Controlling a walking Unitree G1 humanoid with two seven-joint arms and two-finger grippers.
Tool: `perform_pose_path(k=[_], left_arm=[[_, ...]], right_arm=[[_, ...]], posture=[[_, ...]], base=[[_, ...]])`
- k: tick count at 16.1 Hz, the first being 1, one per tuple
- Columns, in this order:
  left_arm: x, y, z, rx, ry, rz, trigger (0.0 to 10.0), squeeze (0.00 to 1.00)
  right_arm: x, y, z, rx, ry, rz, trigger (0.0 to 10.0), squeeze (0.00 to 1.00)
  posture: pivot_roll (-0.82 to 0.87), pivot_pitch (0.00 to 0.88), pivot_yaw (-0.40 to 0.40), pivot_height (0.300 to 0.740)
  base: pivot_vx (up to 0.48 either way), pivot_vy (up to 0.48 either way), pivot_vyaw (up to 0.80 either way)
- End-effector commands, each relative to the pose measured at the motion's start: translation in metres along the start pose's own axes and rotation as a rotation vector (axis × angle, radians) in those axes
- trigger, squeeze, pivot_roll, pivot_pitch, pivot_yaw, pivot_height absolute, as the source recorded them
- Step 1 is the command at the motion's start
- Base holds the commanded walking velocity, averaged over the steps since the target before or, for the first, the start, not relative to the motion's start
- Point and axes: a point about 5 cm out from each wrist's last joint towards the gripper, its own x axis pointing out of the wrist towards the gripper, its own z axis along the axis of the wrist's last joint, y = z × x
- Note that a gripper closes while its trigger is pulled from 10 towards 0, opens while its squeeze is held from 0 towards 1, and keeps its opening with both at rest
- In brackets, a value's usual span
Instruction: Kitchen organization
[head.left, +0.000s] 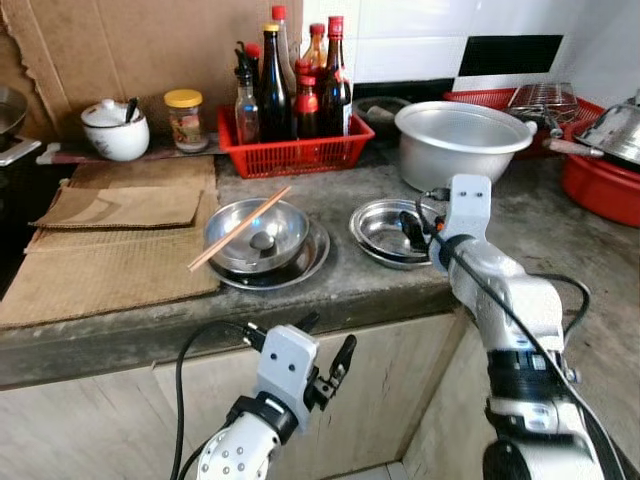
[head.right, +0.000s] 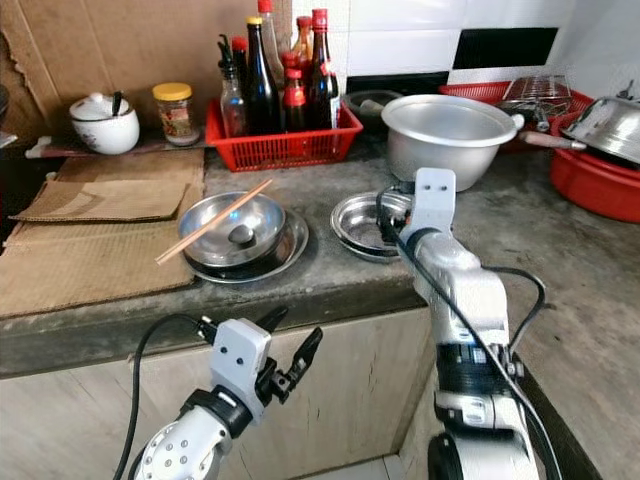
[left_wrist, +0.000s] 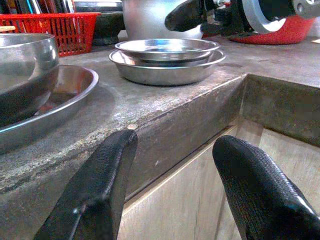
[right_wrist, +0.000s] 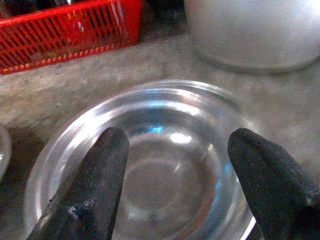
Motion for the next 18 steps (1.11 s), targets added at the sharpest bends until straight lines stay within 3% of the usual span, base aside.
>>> perform_pose_path(k=[1,8,18], left_arm=[[-0.001,0.000,0.003,0.011,-0.011,0.005,10.0,0.00],[0.000,-0.001,0.005,0.014,-0.023,0.005,10.0,0.00],[0.001,-0.001,0.004,0.016,-0.022,0.000,10.0,0.00]], right_arm=[[0.002,-0.002,0.002,0.037,0.033,-0.006,10.0,0.00],[0.010,-0.002,0.001,0.045,0.135,-0.009,10.0,0.00],[0.013,-0.010,0.025,0.085,0.013,-0.055,10.0,0.00]], posture=[[0.09,0.001,-0.075,0.740],[0.09,0.004,-0.079,0.740],[0.09,0.000,-0.081,0.740]], base=[[0.000,0.000,0.00],[0.000,0.000,0.00],[0.000,0.000,0.00]])
